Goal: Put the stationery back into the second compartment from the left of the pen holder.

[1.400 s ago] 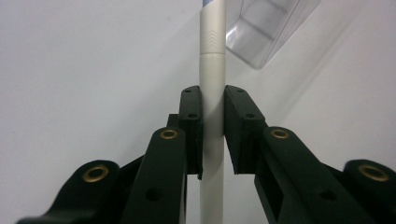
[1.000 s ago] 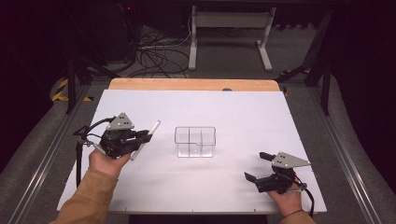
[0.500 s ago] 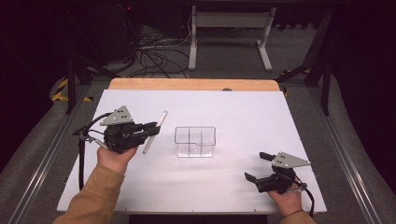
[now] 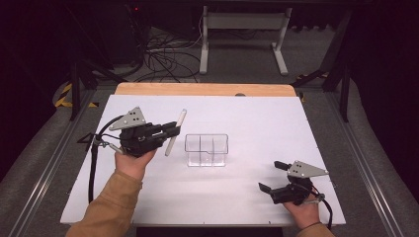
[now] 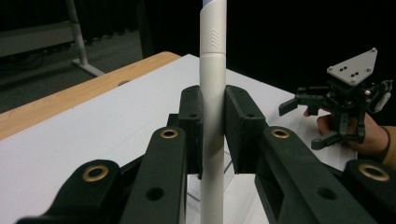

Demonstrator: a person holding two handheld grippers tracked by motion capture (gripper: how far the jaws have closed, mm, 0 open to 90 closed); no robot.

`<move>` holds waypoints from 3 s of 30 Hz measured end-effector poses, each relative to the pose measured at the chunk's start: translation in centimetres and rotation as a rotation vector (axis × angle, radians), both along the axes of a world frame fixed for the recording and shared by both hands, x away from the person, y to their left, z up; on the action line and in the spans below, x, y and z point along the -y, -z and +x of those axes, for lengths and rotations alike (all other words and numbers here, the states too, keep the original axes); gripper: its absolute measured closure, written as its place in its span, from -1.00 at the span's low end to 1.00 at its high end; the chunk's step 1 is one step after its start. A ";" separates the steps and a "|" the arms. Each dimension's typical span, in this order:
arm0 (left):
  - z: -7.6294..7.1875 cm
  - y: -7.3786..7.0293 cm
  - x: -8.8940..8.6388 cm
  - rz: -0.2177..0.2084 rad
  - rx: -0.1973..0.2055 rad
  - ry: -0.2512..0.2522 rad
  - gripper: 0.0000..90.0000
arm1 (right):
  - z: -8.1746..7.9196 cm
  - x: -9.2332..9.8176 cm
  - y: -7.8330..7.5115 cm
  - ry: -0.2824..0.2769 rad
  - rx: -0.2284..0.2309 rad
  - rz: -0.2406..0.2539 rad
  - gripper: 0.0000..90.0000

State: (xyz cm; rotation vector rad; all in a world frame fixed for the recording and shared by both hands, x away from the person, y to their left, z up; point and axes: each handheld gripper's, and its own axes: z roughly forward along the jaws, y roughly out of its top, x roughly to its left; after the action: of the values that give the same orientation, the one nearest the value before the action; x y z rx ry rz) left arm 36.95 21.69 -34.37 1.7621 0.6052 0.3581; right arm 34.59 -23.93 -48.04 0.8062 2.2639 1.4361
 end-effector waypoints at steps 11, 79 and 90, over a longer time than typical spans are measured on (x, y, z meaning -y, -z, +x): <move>1.0 0.0 2.0 -0.049 0.025 0.044 0.73 | 0.0 0.0 0.0 -0.002 -0.001 0.001 -0.96; 4.8 5.3 8.7 -0.015 0.032 0.058 0.72 | 0.0 0.0 0.0 -0.016 -0.004 -0.003 -0.96; 4.4 5.8 8.7 0.023 0.043 0.052 0.55 | 0.0 0.0 0.0 -0.017 -0.004 -0.004 -0.96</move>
State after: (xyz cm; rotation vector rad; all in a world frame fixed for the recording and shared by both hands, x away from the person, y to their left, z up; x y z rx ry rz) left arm 41.38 13.01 -40.17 1.7843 0.5258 0.3678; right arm 34.60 -23.91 -48.05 0.7908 2.2813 1.4390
